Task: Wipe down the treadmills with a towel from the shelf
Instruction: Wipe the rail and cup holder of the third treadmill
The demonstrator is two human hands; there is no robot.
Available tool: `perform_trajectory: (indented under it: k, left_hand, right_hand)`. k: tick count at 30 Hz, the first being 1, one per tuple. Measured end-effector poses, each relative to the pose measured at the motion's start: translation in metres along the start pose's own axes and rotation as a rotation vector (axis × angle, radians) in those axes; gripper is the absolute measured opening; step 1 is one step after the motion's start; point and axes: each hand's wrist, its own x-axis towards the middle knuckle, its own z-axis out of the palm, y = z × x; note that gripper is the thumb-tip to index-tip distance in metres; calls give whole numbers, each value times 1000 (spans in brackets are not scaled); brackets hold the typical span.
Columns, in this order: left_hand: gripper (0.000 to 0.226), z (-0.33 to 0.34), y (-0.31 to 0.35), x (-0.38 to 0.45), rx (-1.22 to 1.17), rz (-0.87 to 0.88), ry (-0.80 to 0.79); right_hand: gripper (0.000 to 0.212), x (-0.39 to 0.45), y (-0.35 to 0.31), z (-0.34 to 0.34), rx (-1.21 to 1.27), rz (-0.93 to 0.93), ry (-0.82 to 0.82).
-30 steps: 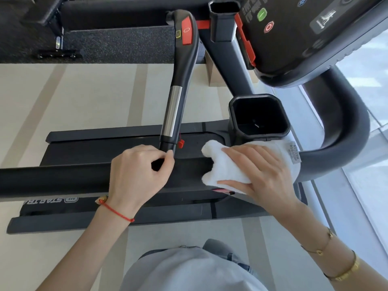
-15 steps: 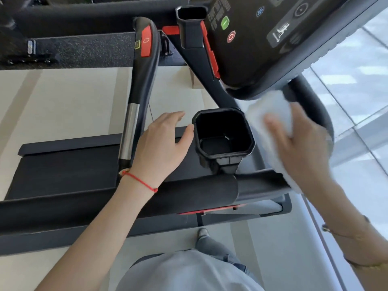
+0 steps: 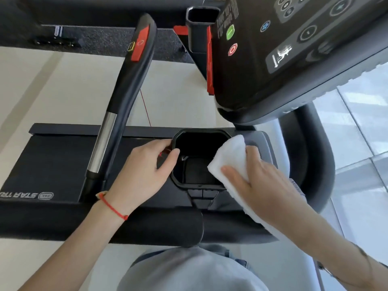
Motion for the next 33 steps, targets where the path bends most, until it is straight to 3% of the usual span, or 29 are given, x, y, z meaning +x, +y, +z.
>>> perform_trajectory:
  k: [7,11,16,22,28,33]
  left_hand:
    - [29,-1,-7,4,-46,-13,16]
    - [29,-4,-9,9,-55,-23,-16]
    - [38,-3,-9,11,-66,-31,-63]
    - [33,0,-5,10,-68,-13,-58]
    - [30,-2,-6,11,-47,-30,-79]
    - [37,-6,-9,11,-57,-24,-90]
  right_hand:
    - [50,52,-5,5,73,-126,-78]
    - [55,36,2,7,205,-107,-97]
    - [61,40,-4,9,198,-155,-69]
    - [48,77,-9,4,47,-313,-52]
    - [46,100,-40,3,-146,-592,-135]
    - [51,91,-31,6,-305,-583,-30]
